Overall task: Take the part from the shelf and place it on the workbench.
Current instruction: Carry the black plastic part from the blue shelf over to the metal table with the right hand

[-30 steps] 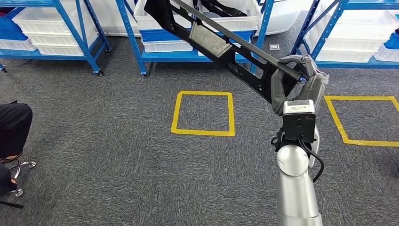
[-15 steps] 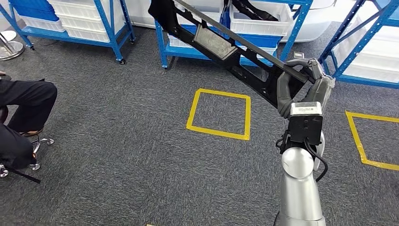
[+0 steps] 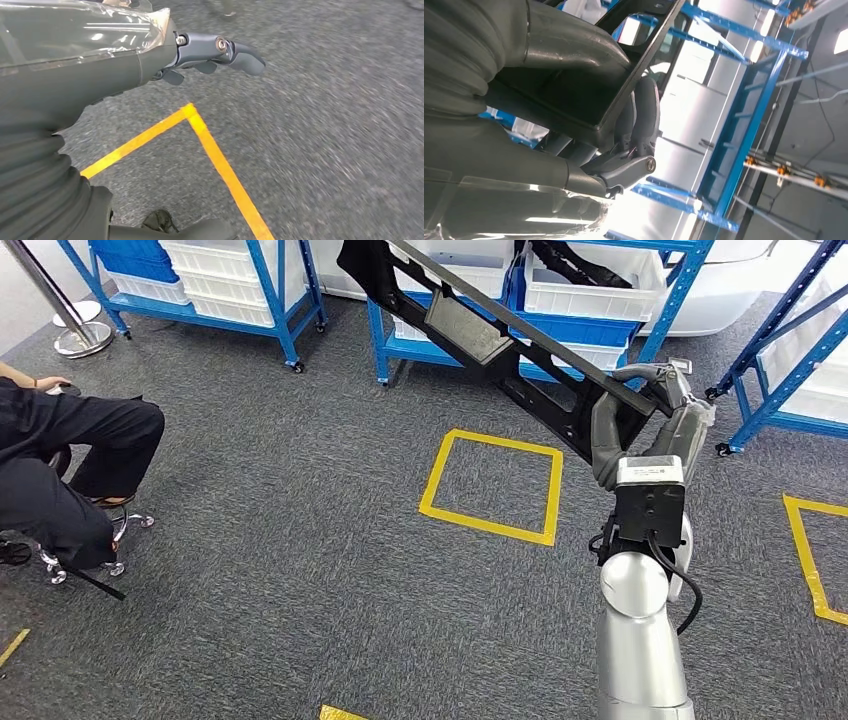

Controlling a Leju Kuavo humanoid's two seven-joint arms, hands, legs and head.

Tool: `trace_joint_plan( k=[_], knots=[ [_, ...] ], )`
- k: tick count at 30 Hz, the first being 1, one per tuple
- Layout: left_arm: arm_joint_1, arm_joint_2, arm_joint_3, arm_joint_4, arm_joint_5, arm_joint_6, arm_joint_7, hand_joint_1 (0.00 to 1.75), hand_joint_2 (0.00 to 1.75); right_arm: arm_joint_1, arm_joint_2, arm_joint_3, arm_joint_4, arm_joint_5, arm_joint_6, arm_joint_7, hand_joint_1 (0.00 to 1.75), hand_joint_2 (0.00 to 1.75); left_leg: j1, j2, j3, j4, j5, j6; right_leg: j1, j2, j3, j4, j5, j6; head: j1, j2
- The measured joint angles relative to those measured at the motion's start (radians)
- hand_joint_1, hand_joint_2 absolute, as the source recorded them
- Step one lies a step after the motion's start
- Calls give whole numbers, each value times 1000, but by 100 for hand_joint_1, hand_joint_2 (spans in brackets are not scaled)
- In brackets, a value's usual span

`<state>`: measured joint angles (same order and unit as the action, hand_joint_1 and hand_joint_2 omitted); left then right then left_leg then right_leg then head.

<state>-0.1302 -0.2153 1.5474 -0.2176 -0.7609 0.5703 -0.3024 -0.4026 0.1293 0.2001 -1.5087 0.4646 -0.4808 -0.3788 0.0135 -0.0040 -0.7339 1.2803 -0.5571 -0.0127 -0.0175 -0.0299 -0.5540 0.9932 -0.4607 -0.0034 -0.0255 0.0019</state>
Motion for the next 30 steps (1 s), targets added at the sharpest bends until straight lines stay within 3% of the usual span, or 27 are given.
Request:
trace_joint_plan(
  k=[1, 3, 5, 6, 8, 10, 11, 13, 15, 16, 17, 19, 21, 23, 24, 26, 28, 30],
  knots=[
    [0, 1, 0, 0, 2, 2, 6, 0, 175, 1, 0, -1, 0, 0, 4, 0, 175, 175, 0, 2, 8, -15, 17, 1, 0, -9, 0, 0, 0, 0, 0, 0],
    [0, 2, 0, 1, 5, 10, 15, 0, 175, -1, 2, -1, 0, 0, 12, 0, 175, 175, -1, 20, 74, -141, 80, 8, 2, -25, 1, 0, 0, 1, 0, 0],
    [-3, 1, 0, 1, 12, 22, 23, 0, 175, -10, 7, 1, 0, 0, 24, 0, 175, 175, -9, 49, 132, -255, 118, 19, 10, -37, 0, 1, -2, 4, 1, 0],
    [-5, 0, 0, 1, 17, 29, 27, 0, 175, -16, 10, 3, 1, -1, 31, 0, 175, 175, -13, 57, 143, -279, 122, 24, 14, -44, 0, 2, -3, 7, 2, 0],
    [-7, -3, 0, 2, 25, 41, 33, 0, 175, -29, 19, 10, 4, -2, 41, 0, 175, 175, -17, 39, 139, -285, 124, 35, 17, -59, 1, 0, -4, 16, 5, 0],
    [-7, -6, 1, 2, 30, 47, 36, 0, 175, -40, 26, 16, 7, -3, 45, 0, 175, 175, -13, 21, 141, -292, 133, 47, 14, -47, -9, 22, -20, 22, 6, 0],
    [-8, -7, 1, 2, 31, 49, 37, 0, 175, -44, 28, 17, 7, -3, 45, 0, 175, 175, -10, 13, 143, -296, 137, 54, 12, -29, -25, 59, -41, 22, 7, 0],
    [-9, -9, 1, 3, 36, 53, 38, 0, 175, -47, 28, 17, 12, -7, 48, -1, 175, 175, -8, -8, 140, -297, 141, 61, 8, 11, -86, 193, -100, 17, 11, 0],
    [-9, -12, 2, 4, 48, 66, 44, 0, 175, -51, 29, 20, 24, -14, 56, -5, 175, 175, -9, -33, 138, -296, 143, 62, 7, 24, -138, 298, -132, 20, 13, 0],
    [-9, -15, 3, 4, 56, 78, 50, 0, 175, -55, 31, 25, 33, -18, 60, -8, 175, 175, -9, -44, 138, -296, 143, 62, 6, 26, -138, 296, -124, 26, 13, 0],
    [-9, -17, 3, 4, 63, 91, 61, 0, 175, -61, 35, 31, 43, -22, 64, -11, 175, 175, -9, -55, 138, -295, 144, 61, 5, 28, -119, 253, -101, 34, 13, 0],
    [-9, -25, 4, 4, 68, 115, 95, 0, 175, -82, 48, 46, 64, -31, 69, -16, 175, 175, -11, -76, 137, -290, 144, 57, 0, 54, -52, 108, -41, 45, 14, 0],
    [-9, -34, 5, 0, 66, 126, 133, 0, 175, -105, 61, 60, 84, -37, 71, -20, 175, 175, -13, -92, 130, -285, 144, 47, -1, 73, -11, 20, -9, 40, 13, 0],
    [-7, -43, 6, -6, 62, 128, 154, 0, 175, -121, 75, 73, 100, -41, 72, -21, 175, 175, -10, -105, 122, -285, 148, 33, 3, 64, -9, 11, -2, 27, 13, 0],
    [-6, -46, 6, -9, 62, 129, 156, 0, 175, -127, 83, 80, 105, -42, 73, -22, 175, 175, -8, -100, 118, -283, 148, 28, 2, 57, -9, 9, 1, 20, 14, 0],
    [-7, -50, 7, -12, 67, 131, 147, 0, 175, -135, 96, 94, 114, -41, 75, -22, 175, 175, -8, -59, 98, -242, 121, 16, -2, 40, -7, 5, 5, 8, 8, 0],
    [-9, -51, 7, -12, 79, 131, 124, 0, 175, -142, 102, 104, 122, -41, 76, -22, 175, 175, -5, -13, 41, -122, 57, 6, 0, 20, -7, 4, 4, 0, 1, 0],
    [-10, -50, 6, -10, 89, 131, 104, 0, 175, -146, 104, 111, 130, -41, 78, -21, 175, 175, 0, -1, -18, -5, 15, 0, 1, -2, -8, 5, 3, -2, 0, 0]
  ],
)
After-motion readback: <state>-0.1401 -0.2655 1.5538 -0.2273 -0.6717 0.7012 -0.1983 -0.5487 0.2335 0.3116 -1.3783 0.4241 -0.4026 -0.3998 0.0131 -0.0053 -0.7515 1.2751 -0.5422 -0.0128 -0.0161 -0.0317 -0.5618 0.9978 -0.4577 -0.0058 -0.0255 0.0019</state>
